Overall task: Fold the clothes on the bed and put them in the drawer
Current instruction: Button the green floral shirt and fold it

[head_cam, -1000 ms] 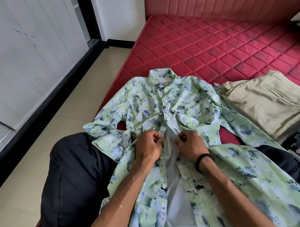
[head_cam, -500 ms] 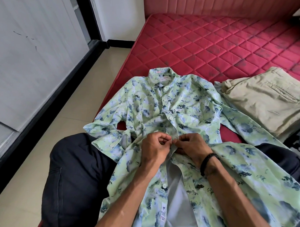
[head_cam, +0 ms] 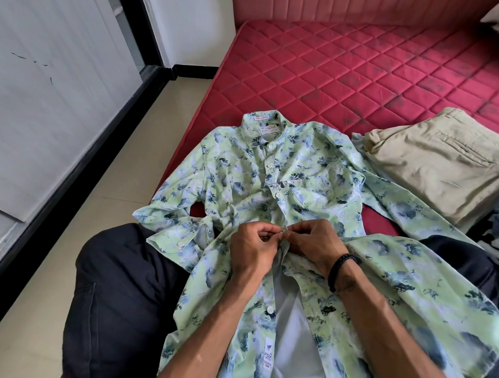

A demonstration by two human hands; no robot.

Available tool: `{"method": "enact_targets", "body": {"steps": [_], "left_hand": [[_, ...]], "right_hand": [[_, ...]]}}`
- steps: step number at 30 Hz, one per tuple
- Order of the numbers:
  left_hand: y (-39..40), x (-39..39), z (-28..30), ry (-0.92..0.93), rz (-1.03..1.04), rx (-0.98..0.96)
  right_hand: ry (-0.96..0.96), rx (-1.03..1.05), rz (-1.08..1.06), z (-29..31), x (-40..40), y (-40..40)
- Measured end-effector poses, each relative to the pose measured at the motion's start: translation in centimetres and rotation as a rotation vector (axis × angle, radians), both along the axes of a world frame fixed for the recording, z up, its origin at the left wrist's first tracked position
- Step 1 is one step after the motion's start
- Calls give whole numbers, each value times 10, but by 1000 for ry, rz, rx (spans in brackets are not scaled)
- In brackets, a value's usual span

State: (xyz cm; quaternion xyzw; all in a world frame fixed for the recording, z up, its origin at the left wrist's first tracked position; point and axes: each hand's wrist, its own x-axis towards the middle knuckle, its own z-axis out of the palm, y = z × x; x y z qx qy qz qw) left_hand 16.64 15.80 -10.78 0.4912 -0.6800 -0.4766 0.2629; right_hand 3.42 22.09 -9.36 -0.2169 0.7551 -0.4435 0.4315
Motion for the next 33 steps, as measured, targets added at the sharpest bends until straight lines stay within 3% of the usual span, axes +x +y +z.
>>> {"method": "enact_targets", "body": {"steps": [6,12,16,22,33], "left_hand": [[3,0,1,12,73,41],[-2,1,-2,161,228,250],[-6,0,-1,102,151,173],[-6,0,-2,62,115,120],[-9,0,-3,95,22,188]], "right_hand": [[-1,-32,17,1,3,-1],[-57,-43,63,3,5,2],[10,-74,-36,-3,14,3],[-72,-39,-24,3,12,2],[-209,23,-36,-5,6,0]]}}
